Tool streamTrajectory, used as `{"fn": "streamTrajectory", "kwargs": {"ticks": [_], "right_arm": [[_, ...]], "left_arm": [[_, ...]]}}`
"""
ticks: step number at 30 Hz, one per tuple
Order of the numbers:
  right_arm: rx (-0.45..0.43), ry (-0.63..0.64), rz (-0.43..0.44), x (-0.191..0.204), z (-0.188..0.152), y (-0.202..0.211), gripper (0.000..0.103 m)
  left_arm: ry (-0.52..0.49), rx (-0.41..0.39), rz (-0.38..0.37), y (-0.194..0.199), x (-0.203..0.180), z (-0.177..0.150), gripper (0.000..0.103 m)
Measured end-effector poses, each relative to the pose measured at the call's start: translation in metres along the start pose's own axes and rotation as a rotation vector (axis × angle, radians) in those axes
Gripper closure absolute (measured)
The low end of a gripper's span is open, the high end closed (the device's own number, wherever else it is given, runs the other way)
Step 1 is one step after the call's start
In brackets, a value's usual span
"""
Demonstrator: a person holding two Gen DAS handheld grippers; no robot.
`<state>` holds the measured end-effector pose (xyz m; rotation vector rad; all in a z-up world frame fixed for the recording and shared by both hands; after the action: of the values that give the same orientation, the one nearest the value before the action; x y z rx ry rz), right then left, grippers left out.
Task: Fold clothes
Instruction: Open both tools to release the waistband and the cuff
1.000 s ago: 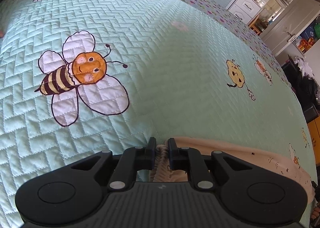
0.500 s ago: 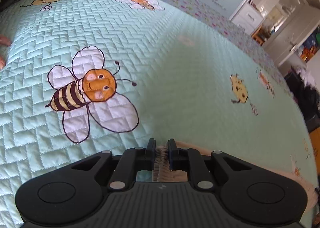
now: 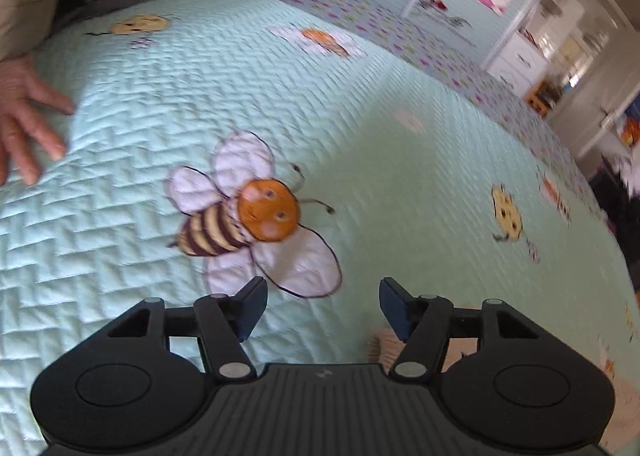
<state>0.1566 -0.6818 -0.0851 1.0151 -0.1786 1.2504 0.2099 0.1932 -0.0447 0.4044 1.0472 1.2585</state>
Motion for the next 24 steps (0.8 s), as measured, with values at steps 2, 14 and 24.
{"fn": "streamTrajectory", "kwargs": {"ticks": [2, 14, 24], "right_arm": [[0.022, 0.067, 0.038, 0.033, -0.018, 0.010, 0.063], [0.345, 0.165, 0.179, 0.185, -0.167, -0.076, 0.034], [0.297, 0.241, 0.231, 0.249, -0.194, -0.060, 0.030]], "left_arm": [[0.015, -0.039, -0.043, 0.016, -0.003, -0.002, 0.038], [-0.206, 0.154, -0.240, 0.007, -0.133, -0.161, 0.031], [-0.112, 0.167, -0.293, 0.019, -0.113, -0.189, 0.029]]}}
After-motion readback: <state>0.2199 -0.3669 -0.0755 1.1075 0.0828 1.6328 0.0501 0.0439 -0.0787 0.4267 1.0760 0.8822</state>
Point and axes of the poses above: each gripper's, at about its wrist camera, not at the fingertips, and y roughly against the way its jaws point, x to its left, z to its top, the point moved 7 cm from there along -y, roughly the way its jaws point, and after that the axes turned 7 degrees about x, right-handed, at the moved point
